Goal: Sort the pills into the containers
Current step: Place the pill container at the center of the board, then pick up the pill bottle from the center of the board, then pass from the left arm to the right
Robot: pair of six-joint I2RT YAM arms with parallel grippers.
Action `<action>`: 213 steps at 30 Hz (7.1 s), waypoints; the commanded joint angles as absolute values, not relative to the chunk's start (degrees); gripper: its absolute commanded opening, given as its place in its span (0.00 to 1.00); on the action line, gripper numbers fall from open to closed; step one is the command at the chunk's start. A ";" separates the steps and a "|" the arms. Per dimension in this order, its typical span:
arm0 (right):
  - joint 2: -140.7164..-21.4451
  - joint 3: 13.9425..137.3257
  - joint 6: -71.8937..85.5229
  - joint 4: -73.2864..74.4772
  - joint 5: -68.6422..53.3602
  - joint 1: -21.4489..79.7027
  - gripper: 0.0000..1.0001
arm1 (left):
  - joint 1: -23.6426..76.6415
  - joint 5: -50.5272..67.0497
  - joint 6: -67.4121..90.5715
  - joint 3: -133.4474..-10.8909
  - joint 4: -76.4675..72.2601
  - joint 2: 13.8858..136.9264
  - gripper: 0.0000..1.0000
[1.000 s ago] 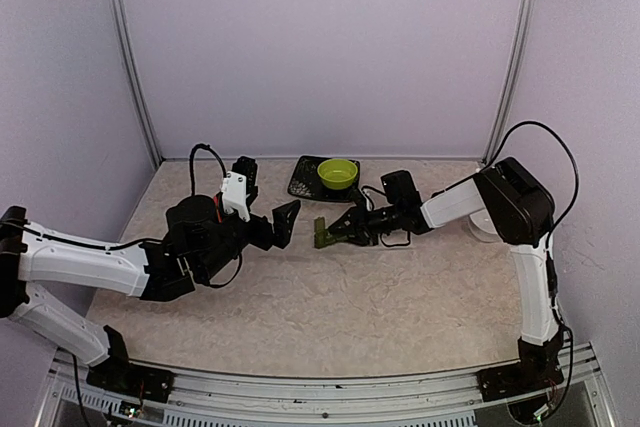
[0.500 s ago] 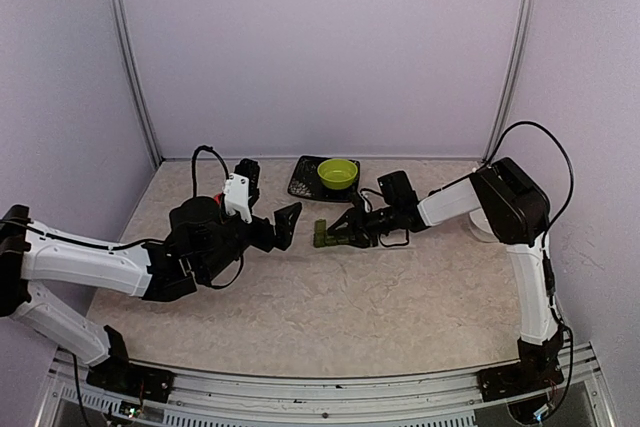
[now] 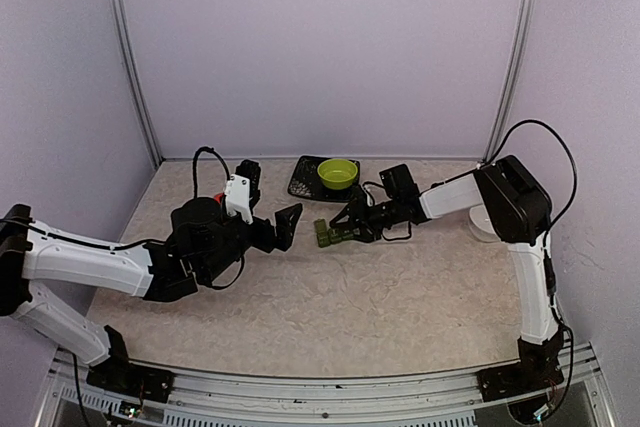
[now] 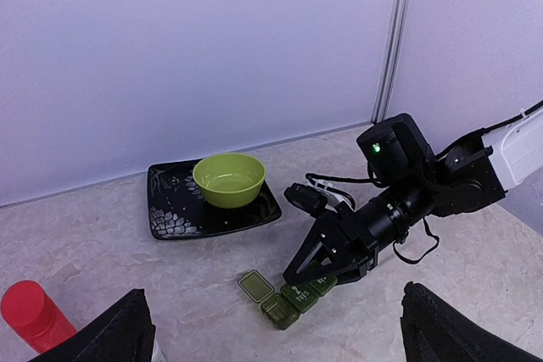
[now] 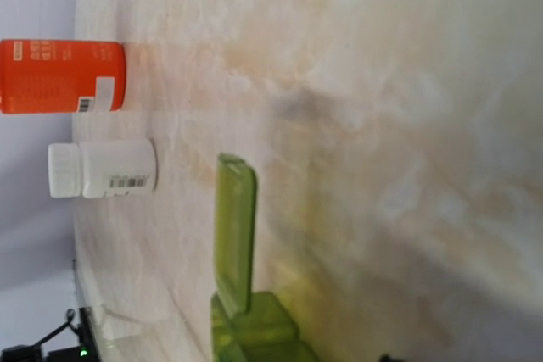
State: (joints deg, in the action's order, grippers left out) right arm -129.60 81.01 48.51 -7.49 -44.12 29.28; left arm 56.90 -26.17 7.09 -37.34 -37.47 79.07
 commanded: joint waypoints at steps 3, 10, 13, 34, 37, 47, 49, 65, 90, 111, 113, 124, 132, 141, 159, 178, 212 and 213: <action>-128.19 81.51 44.31 0.59 -38.33 27.71 0.58 | 56.43 -26.18 7.84 -37.36 -38.18 79.44 0.99; -126.17 81.38 41.15 4.58 -33.71 26.96 0.63 | 56.43 -27.86 8.04 -37.78 -37.00 79.77 0.99; -125.60 81.29 40.51 5.23 -32.67 26.72 0.65 | 56.18 -28.94 8.55 -38.38 -35.54 80.02 0.99; -110.91 69.48 32.83 8.83 -12.64 26.78 1.00 | 50.51 -34.51 16.28 -50.14 -17.69 88.51 0.99; -107.36 66.71 31.58 8.17 -11.96 27.51 1.00 | 50.19 -33.87 16.86 -50.12 -17.43 88.51 0.99; -97.03 60.72 33.42 5.50 -15.24 26.55 1.00 | 48.48 -32.82 18.87 -50.26 -18.05 90.64 0.99; -96.42 59.76 32.65 3.25 -20.29 26.11 1.00 | 48.11 -32.24 18.85 -50.73 -17.80 91.20 0.99; -92.53 56.18 21.39 0.95 -20.18 30.81 0.93 | 40.59 -24.24 19.46 -62.73 -1.33 100.11 0.97; -91.05 53.78 22.56 -0.94 -26.20 32.58 0.94 | 37.09 -18.91 20.64 -64.71 3.19 106.78 0.80; -92.11 53.71 22.98 -0.94 -25.66 32.78 0.94 | 37.53 -17.89 20.74 -64.35 4.07 108.21 0.64; -92.19 53.72 23.02 -0.95 -25.60 32.78 0.93 | 37.62 -17.62 20.75 -64.48 4.56 108.38 0.61; -92.81 53.46 23.60 -1.48 -26.01 32.78 0.92 | 38.88 -20.15 22.30 -63.53 5.49 108.45 0.57; -93.48 53.34 24.03 -1.73 -26.26 32.74 0.91 | 39.38 -20.80 22.19 -63.56 5.02 108.68 0.43; -93.64 53.52 23.63 -1.97 -27.06 32.78 0.91 | 39.47 -20.85 21.84 -63.97 4.98 109.16 0.25; -87.43 47.65 20.31 -16.71 -52.55 33.03 0.98 | 46.69 8.55 8.54 -58.93 -8.63 94.42 0.16; -96.04 38.77 65.74 -83.74 -66.92 36.33 0.95 | 52.97 27.39 10.32 -44.21 -40.31 78.44 0.16; -100.64 45.13 78.83 -90.44 -65.73 43.77 0.51 | 57.92 24.69 1.89 -44.69 -42.70 80.92 0.16; -100.56 45.24 78.84 -90.25 -65.81 43.77 0.47 | 57.92 24.66 1.81 -44.77 -42.59 80.99 0.16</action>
